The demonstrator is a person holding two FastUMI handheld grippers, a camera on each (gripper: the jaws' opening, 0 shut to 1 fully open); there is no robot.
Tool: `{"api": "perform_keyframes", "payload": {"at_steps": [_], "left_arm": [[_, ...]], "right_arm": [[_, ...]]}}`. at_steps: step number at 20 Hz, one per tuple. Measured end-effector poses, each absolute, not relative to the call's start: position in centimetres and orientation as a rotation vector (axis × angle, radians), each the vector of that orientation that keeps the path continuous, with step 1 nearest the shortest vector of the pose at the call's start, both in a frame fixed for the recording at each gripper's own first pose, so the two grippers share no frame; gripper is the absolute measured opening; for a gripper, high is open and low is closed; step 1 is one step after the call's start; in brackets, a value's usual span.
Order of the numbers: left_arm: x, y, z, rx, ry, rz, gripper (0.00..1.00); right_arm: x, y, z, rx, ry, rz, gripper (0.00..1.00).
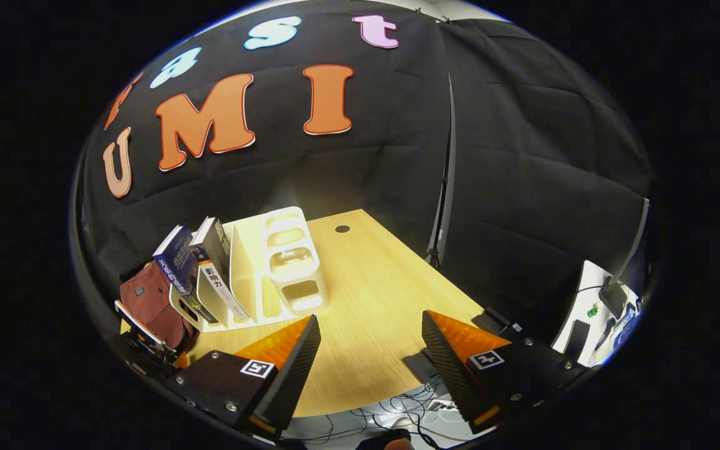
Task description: Open the schoolbag, grab two books from the bookshelf and put them into the schoolbag.
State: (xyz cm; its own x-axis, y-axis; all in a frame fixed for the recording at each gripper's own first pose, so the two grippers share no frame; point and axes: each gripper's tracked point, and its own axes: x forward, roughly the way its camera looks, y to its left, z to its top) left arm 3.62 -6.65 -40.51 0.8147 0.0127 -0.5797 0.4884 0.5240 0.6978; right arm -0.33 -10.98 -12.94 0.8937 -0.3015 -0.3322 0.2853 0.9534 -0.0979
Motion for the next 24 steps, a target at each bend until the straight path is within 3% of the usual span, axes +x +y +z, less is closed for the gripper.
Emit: {"api": "perform_keyframes", "payload": {"at_steps": [10,15,17,19,20,21,24], "left_arm": [[4.5,-3.1,-36.1,0.960,0.551,-0.227,0.98],[4.8,-2.0,-37.5,0.886,0.657,-0.241,0.95],[5.1,-2.4,-37.5,0.914,0.652,-0.255,0.61],[5.0,-2.6,-38.2,0.941,0.690,-0.273,0.48],[4.9,-2.5,-38.2,0.934,0.695,-0.266,0.51],[5.0,-2.5,-38.0,0.926,0.694,-0.246,0.13],[4.9,-3.0,-37.3,0.939,0.721,-0.265,0.03]], "right_arm": [[0.2,-8.6,-13.5,-0.073,0.389,-0.247,0.97],[0.9,-6.4,-13.0,-0.065,0.372,-0.211,0.97],[1.4,-5.9,-13.0,-0.069,0.371,-0.203,0.97],[2.0,-5.7,-12.9,-0.067,0.372,-0.196,0.97],[2.2,-5.4,-12.7,-0.056,0.366,-0.188,0.97],[2.5,-5.2,-12.3,-0.046,0.355,-0.181,0.97],[2.3,-5.3,-11.0,0.007,0.312,-0.203,0.97]]}}
